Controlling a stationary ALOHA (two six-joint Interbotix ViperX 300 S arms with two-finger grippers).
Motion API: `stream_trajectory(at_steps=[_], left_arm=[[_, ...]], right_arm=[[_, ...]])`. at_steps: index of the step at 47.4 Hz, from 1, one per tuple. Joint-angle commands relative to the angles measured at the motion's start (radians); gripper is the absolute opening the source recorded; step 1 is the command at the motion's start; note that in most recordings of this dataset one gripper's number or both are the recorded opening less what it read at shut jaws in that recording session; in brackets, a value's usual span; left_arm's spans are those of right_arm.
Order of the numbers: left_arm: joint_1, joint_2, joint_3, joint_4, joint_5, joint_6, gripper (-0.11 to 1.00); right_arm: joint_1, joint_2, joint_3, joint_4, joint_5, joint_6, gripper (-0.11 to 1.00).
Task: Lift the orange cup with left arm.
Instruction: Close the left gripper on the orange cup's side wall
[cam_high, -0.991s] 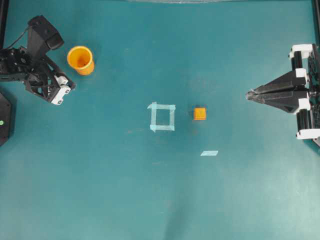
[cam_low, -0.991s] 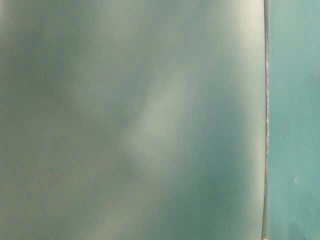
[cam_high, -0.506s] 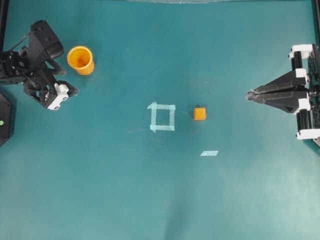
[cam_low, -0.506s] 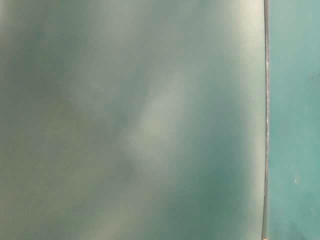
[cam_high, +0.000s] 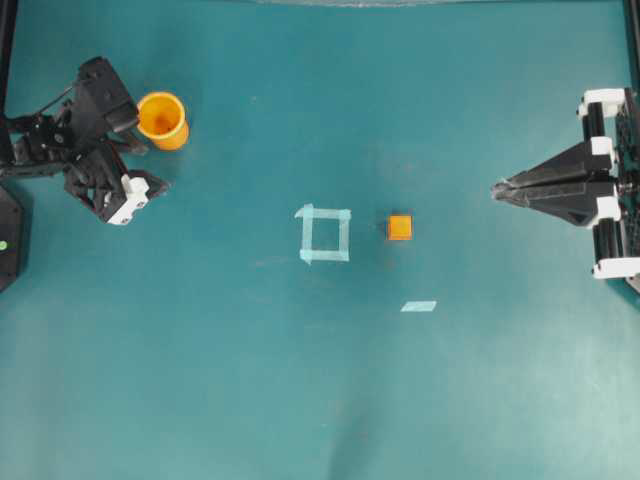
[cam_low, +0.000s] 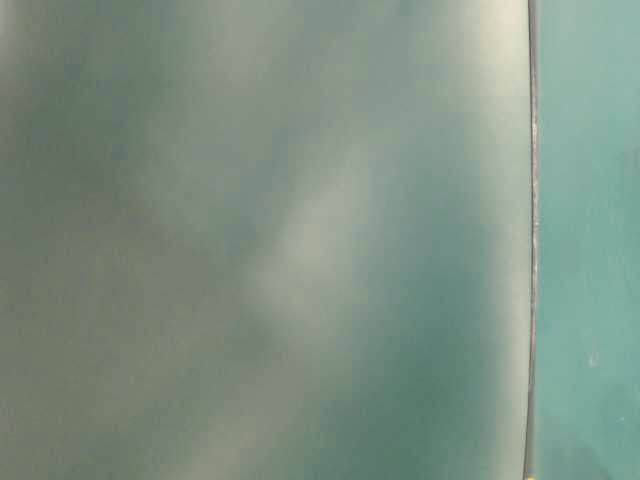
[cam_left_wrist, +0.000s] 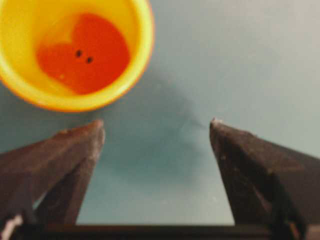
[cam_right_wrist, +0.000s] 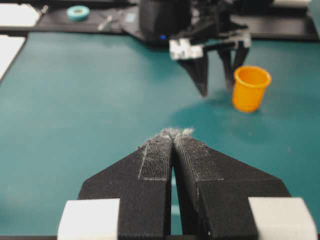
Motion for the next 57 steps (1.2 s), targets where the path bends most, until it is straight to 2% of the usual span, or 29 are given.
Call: stream_trajectory(at_steps=[1,12,39,57], left_arm=[[0.026,0.003,-0.018,0.003,-0.014,0.002,0.83],[0.075,0.005,-0.025,0.003,-0.052,0.003,0.83],[0.103,0.114,-0.091,0.002,-0.129,0.005,0.83],[0.11,0.126,-0.112,0.003,-0.19,0.005,0.83]], right_arm=[[-0.002,0.003,-0.023,0.003,-0.005,0.002,0.0],[0.002,0.005,-0.021,0.003,0.005,0.002,0.0],[0.003,0.012,-0.021,0.003,0.005,0.002,0.0],[0.003,0.028,-0.02,0.003,0.005,0.0,0.0]])
